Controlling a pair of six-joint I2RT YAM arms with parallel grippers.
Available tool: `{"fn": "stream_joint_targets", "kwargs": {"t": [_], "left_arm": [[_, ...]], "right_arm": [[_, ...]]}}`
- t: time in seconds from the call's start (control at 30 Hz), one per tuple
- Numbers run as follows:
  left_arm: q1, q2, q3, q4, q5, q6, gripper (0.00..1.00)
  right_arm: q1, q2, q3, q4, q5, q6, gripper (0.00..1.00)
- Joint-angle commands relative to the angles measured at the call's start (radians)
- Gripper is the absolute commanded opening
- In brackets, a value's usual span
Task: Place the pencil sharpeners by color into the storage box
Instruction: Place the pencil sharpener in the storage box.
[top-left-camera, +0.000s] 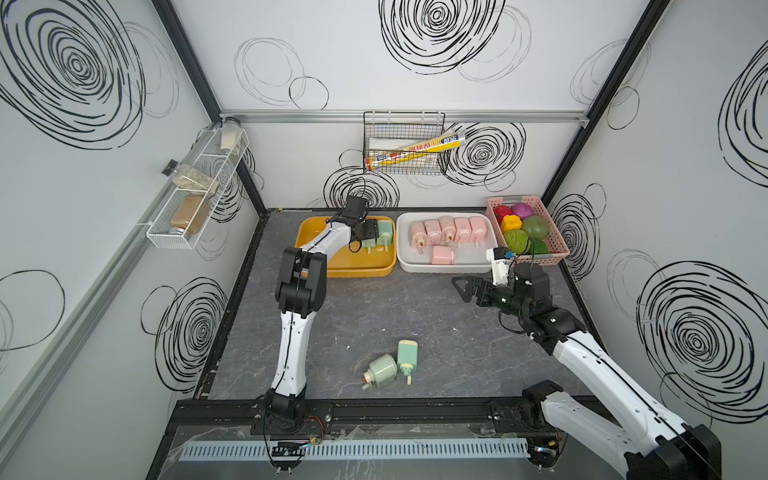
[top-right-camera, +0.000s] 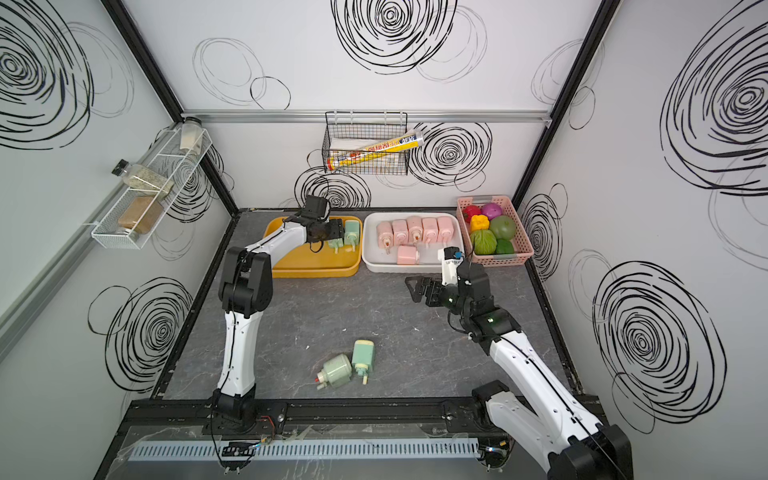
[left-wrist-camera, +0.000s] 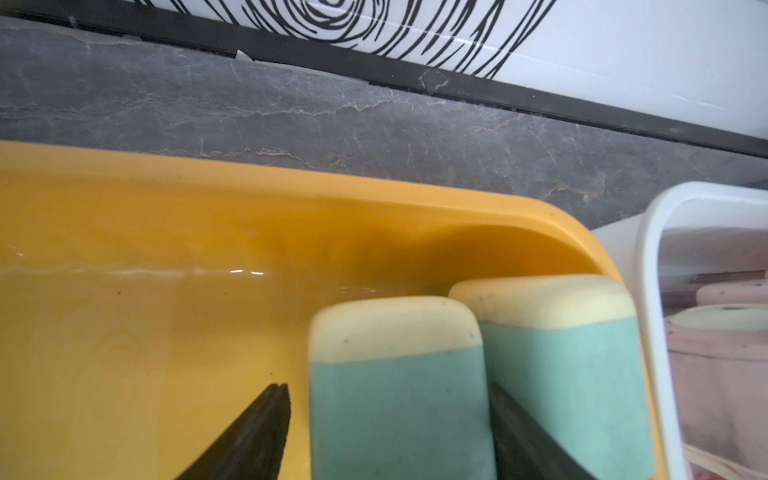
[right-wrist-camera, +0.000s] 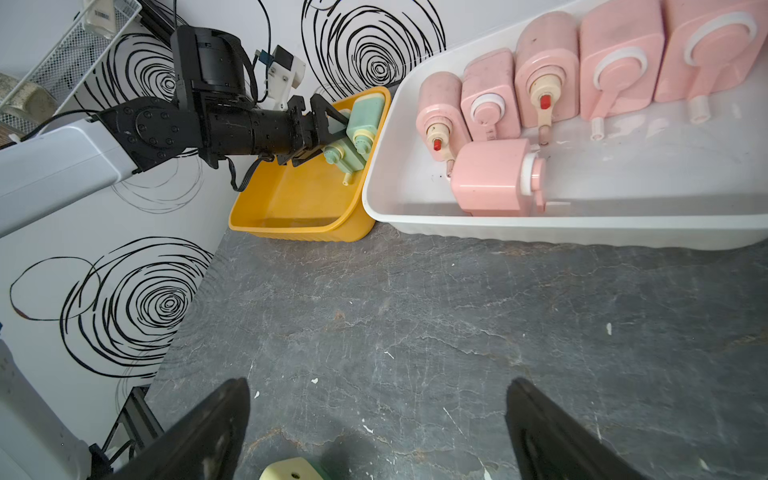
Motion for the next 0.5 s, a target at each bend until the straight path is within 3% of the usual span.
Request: {"fn": "stream_joint_targets", "kwargs": {"t": [0.0,0.27,0.47], "left_arm": [[0.021,-0.061,-0.013,0.034,0.019,-0.014,0.77],[0.09,-0.125,-0.142,0.187,0.169,-0.153,0.89],[0.094,-0.131,-0.176,0.244,0.241,-0.184,0.98]], "right_arm": [[0.004,-0.01,-0.002,-0.008,-0.004,0.003,1.0],[0.005,-0.008,-0.006,0.0,-0.007,0.01,1.0],[0.005,-0.008,-0.009,0.001,-0.007,0.015,1.0]]}}
